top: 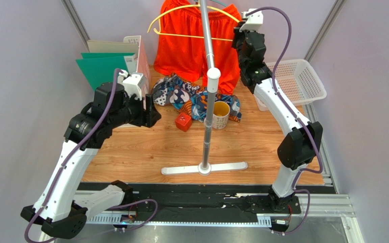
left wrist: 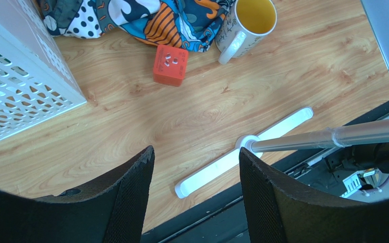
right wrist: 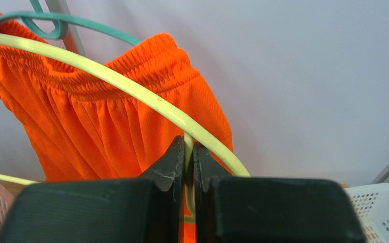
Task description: Remove the shorts from the hanger
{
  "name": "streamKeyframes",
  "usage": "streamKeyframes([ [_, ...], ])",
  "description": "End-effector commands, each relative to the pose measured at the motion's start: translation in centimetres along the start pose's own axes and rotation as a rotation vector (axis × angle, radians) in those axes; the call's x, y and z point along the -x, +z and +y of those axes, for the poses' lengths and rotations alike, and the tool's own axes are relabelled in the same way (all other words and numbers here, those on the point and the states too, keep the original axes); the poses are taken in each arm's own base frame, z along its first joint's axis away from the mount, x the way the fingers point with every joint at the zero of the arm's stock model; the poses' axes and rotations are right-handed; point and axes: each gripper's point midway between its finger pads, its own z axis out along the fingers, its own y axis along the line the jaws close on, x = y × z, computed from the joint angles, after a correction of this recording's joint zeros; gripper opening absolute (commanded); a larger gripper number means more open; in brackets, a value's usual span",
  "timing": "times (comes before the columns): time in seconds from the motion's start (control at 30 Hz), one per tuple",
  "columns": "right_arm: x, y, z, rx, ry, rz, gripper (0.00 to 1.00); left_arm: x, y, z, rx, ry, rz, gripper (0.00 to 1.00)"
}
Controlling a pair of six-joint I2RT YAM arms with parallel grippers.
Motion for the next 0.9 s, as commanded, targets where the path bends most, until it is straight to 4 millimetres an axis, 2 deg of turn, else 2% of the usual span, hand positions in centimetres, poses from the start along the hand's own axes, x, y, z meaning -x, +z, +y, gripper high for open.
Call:
streamKeyframes([
  [0.0, 3.3, -1.7, -1.7, -0.05, 0.073, -0.09, 0.16, 0.9, -0.4, -0.6, -0.024, 0.023, -0.032, 0.68],
  [0.03, 3.2, -1.7, -1.9, -0.056, 0.076, -0.088, 0.26, 0.9, -0.4, -0.7, -0.029, 0.02, -0.032, 0.68],
  [0.07, 2.9, -1.9, -1.9, -0.059, 0.079, -0.081, 0.51, 0.8, -0.3, -0.8, -0.034, 0.014, -0.029, 0.68],
  [0.1, 2.2, -1.9, -1.9, -0.061, 0.082, -0.065, 0.62, 0.8, -0.3, -0.9, -0.039, 0.009, -0.03, 0.68],
  [0.27, 1.2, -3.5, -2.4, -0.084, 0.155, 0.033, 0.84, 0.8, -0.2, -2.0, -0.09, -0.047, -0.018, 0.68],
  [0.33, -0.2, -4.3, -2.5, -0.095, 0.176, 0.108, 0.85, 0.6, -0.3, -2.4, -0.107, -0.069, -0.005, 0.67],
  [0.37, 0.5, -5.1, -2.7, -0.099, 0.205, 0.114, 0.86, 0.6, -0.4, -2.6, -0.111, -0.095, 0.002, 0.67],
  [0.43, -0.6, -6.4, -2.7, -0.102, 0.258, 0.168, 0.87, 0.4, -0.9, -3.0, -0.119, -0.15, 0.018, 0.67],
  [0.47, 0.4, -7.3, -2.9, -0.091, 0.276, 0.166, 0.87, 0.4, -1.1, -3.3, -0.131, -0.17, 0.023, 0.67],
  [0.57, -0.2, -9.0, -3.0, -0.077, 0.282, 0.21, 0.88, 0.2, -2.0, -4.6, -0.189, -0.248, 0.03, 0.67],
  [0.6, 0.8, -9.9, -3.2, -0.067, 0.291, 0.198, 0.88, 0.1, -2.5, -4.9, -0.202, -0.266, 0.023, 0.68],
  [0.73, 0.5, -11.5, -3.5, -0.045, 0.278, 0.226, 0.91, 0.0, -3.4, -5.8, -0.244, -0.355, 0.012, 0.68],
  [0.87, 0.3, -12.8, -2.5, 0.017, 0.325, 0.252, 0.91, 0.1, -3.9, -6.3, -0.264, -0.393, 0.014, 0.68],
])
